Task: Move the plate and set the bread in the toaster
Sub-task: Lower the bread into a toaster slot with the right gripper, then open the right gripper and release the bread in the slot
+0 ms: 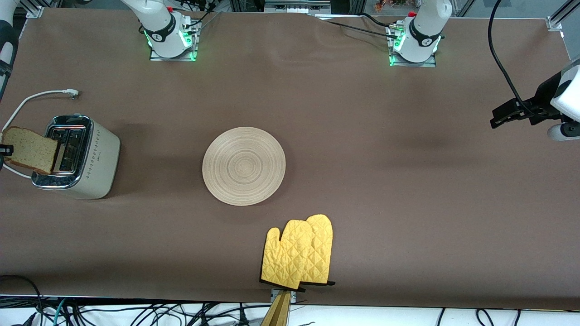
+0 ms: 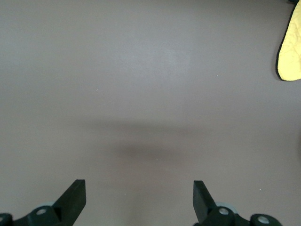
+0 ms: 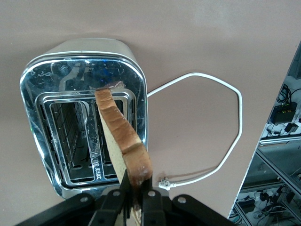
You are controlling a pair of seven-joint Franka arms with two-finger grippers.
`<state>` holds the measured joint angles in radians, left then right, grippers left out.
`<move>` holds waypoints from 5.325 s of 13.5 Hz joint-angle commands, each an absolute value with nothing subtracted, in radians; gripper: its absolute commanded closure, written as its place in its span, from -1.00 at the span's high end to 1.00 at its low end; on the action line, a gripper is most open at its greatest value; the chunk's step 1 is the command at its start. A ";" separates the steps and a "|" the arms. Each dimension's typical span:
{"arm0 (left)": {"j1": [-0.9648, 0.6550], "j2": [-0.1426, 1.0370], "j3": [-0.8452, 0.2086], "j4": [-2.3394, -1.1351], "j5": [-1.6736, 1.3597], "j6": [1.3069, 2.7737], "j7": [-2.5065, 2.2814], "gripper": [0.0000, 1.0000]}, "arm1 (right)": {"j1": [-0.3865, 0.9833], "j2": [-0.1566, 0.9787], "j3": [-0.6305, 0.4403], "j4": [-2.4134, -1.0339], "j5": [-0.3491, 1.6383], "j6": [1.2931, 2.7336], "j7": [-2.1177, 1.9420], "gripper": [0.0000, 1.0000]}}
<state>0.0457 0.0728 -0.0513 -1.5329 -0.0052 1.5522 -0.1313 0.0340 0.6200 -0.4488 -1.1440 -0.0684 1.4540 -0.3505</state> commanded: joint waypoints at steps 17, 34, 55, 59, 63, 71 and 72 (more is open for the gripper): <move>0.043 0.091 -0.052 -1.503 0.025 1.537 -0.112 1.00 | 0.009 0.652 -0.485 -1.132 0.012 1.382 -0.361 -1.00; 0.043 0.091 -0.052 -1.503 0.026 1.537 -0.112 1.00 | -0.017 0.653 -0.500 -1.135 0.020 1.318 -0.353 -1.00; 0.043 0.091 -0.052 -1.503 0.026 1.537 -0.112 1.00 | 0.006 0.741 -0.486 -1.154 0.115 1.460 -0.290 0.74; 0.043 0.091 -0.051 -1.503 0.026 1.537 -0.112 1.00 | 0.017 0.727 -0.485 -1.120 0.118 1.460 -0.299 1.00; 0.043 0.091 -0.051 -1.503 0.026 1.537 -0.112 1.00 | 0.021 0.678 -0.457 -1.068 0.201 1.459 -0.311 1.00; 0.043 0.091 -0.051 -1.503 0.025 1.537 -0.112 1.00 | 0.083 0.528 -0.288 -1.058 0.192 1.439 -0.299 1.00; 0.043 0.091 -0.051 -1.503 0.025 1.537 -0.112 1.00 | 0.121 0.526 -0.296 -1.058 0.180 1.418 -0.296 1.00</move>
<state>0.0457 0.0765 -0.0513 -1.5328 -0.0052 1.5522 -0.1313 0.0829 0.5316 -0.2920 -1.0427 0.1916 1.4384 -0.3020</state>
